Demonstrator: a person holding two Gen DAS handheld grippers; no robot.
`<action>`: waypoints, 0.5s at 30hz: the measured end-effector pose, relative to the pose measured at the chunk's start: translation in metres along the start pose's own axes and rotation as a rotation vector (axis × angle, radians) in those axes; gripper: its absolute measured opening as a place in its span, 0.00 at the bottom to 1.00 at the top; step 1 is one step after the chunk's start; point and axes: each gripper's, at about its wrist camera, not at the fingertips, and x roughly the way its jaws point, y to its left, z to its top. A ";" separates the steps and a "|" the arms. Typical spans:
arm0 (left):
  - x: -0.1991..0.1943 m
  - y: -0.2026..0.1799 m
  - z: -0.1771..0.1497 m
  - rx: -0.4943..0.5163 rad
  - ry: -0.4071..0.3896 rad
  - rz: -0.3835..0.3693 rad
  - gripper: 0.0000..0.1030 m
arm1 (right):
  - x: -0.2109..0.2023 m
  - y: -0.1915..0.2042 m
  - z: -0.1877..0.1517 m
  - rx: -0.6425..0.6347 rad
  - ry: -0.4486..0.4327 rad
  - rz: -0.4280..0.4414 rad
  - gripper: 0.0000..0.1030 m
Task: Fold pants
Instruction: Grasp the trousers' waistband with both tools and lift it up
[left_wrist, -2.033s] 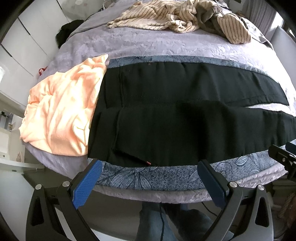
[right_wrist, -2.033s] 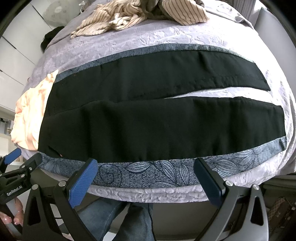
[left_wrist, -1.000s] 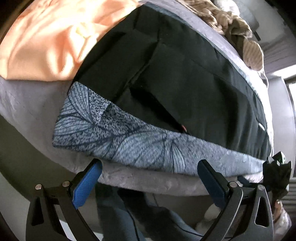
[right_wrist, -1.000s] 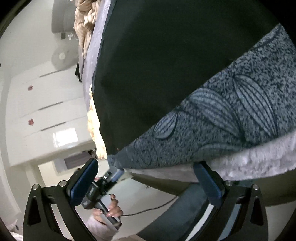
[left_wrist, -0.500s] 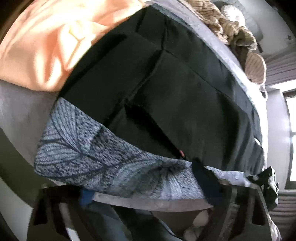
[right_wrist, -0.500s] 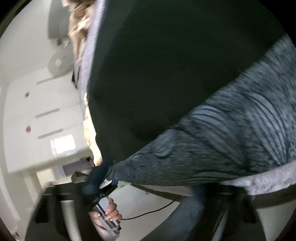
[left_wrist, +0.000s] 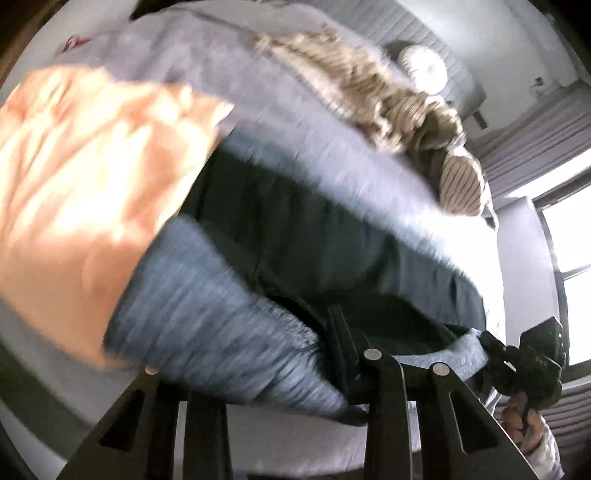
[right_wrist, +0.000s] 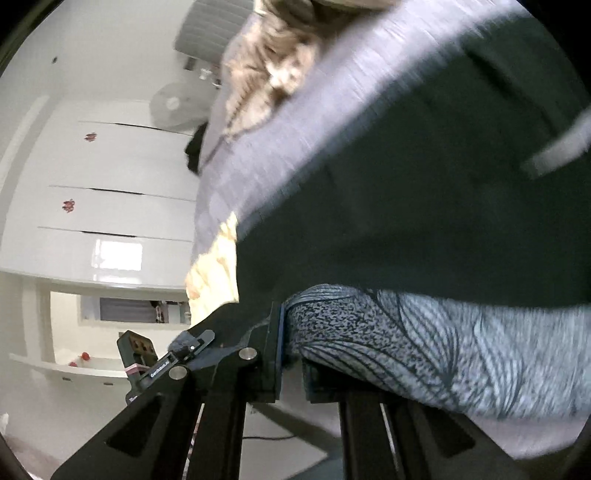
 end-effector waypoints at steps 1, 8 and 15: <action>0.005 -0.003 0.012 0.016 -0.016 0.006 0.33 | 0.002 0.004 0.013 -0.016 -0.005 -0.003 0.09; 0.074 0.005 0.098 0.061 -0.046 0.088 0.34 | 0.062 0.016 0.117 -0.084 0.007 -0.074 0.09; 0.139 0.022 0.119 0.060 0.059 0.089 0.39 | 0.151 -0.032 0.163 -0.010 0.064 -0.238 0.16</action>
